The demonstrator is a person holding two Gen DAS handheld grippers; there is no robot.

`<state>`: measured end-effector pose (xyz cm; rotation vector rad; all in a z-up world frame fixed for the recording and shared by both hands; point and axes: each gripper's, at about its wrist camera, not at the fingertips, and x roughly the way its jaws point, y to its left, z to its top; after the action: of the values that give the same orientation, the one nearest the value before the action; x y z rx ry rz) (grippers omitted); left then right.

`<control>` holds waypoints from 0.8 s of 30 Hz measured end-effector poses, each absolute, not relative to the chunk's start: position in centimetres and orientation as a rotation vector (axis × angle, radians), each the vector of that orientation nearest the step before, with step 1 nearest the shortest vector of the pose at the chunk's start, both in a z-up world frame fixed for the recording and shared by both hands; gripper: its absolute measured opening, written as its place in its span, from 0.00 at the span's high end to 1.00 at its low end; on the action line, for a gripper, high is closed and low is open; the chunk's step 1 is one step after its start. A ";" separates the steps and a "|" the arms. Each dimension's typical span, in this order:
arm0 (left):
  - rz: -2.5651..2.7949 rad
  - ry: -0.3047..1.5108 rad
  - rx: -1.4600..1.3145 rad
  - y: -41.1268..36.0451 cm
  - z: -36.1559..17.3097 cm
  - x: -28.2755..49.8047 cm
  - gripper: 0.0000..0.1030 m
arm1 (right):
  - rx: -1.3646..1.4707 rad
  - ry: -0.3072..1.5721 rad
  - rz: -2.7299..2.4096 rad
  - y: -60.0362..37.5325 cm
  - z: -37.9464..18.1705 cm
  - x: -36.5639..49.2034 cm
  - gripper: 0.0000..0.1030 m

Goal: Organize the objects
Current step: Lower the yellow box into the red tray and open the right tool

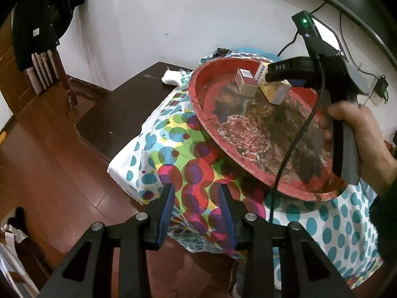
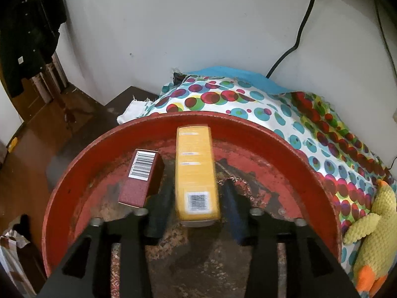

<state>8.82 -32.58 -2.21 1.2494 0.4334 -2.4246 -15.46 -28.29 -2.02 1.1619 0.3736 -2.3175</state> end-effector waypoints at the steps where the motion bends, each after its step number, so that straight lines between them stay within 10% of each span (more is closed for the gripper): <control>1: -2.423 0.434 1.250 -32.6 -2.2 8.8 0.64 | 1.159 0.374 -2.315 -28.2 -1.9 -15.3 0.45; 24: -2.578 0.216 1.318 -24.9 -2.3 7.7 0.64 | 1.129 0.203 -2.537 -1.0 4.2 -6.3 0.45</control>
<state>7.71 -24.88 -2.33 1.3175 0.2162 -2.5781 -6.35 -0.95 4.20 1.1286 0.2028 -2.5368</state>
